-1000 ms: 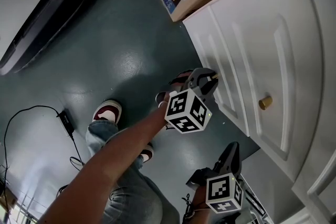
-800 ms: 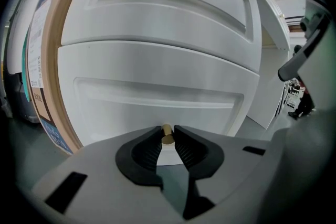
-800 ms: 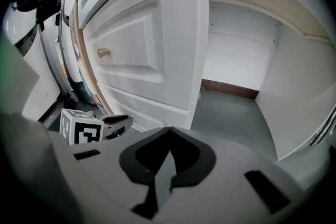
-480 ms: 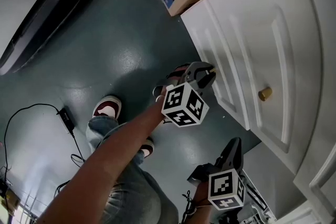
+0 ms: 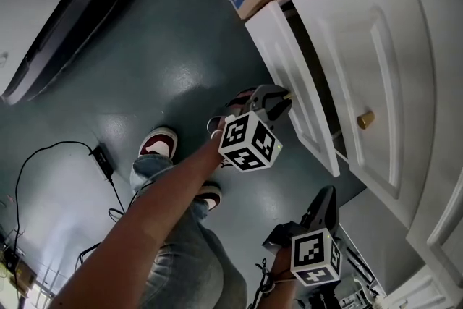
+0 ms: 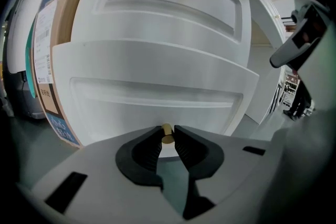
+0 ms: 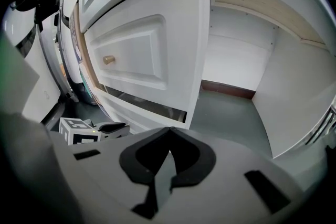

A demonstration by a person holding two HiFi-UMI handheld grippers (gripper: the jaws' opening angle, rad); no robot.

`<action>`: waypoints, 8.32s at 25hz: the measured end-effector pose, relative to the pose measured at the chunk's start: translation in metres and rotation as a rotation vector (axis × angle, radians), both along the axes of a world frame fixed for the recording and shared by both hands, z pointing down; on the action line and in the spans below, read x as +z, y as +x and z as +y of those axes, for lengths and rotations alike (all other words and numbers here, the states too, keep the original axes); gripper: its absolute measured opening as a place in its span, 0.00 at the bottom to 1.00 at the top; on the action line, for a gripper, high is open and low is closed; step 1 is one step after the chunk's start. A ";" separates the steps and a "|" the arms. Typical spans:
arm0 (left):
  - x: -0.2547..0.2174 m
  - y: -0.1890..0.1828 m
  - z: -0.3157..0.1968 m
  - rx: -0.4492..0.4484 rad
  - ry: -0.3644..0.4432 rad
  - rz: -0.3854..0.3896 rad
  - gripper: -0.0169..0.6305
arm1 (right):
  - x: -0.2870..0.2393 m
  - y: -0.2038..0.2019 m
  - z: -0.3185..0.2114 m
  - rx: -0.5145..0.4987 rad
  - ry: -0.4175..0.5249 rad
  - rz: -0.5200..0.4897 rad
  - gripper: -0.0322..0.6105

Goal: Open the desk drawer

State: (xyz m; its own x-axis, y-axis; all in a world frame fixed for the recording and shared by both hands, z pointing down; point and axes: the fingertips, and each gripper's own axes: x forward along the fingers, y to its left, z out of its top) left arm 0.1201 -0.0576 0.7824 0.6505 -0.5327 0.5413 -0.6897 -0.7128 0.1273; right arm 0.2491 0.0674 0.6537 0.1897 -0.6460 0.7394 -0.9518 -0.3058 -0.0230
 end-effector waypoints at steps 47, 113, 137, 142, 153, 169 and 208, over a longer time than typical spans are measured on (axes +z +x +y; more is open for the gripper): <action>0.005 -0.091 0.117 0.064 -0.181 -0.105 0.16 | -0.046 -0.069 0.027 -0.095 -0.065 -0.046 0.06; -0.199 -0.085 0.056 0.000 -0.107 -0.124 0.21 | -0.193 -0.050 0.036 0.095 0.014 -0.086 0.06; -0.220 0.002 -0.019 0.095 -0.065 -0.106 0.21 | -0.209 -0.021 0.033 0.274 0.004 -0.096 0.06; -0.220 0.004 -0.019 0.079 -0.077 -0.083 0.21 | -0.210 -0.014 0.031 0.290 0.001 -0.097 0.06; -0.221 0.027 -0.023 0.070 -0.061 -0.082 0.21 | -0.204 -0.003 0.032 0.304 -0.017 -0.103 0.06; -0.216 0.025 -0.026 0.032 -0.079 -0.098 0.16 | -0.201 0.005 0.032 0.289 -0.019 -0.105 0.06; -0.213 -0.010 0.018 0.026 -0.088 -0.119 0.16 | -0.194 -0.012 0.052 0.217 -0.014 -0.110 0.06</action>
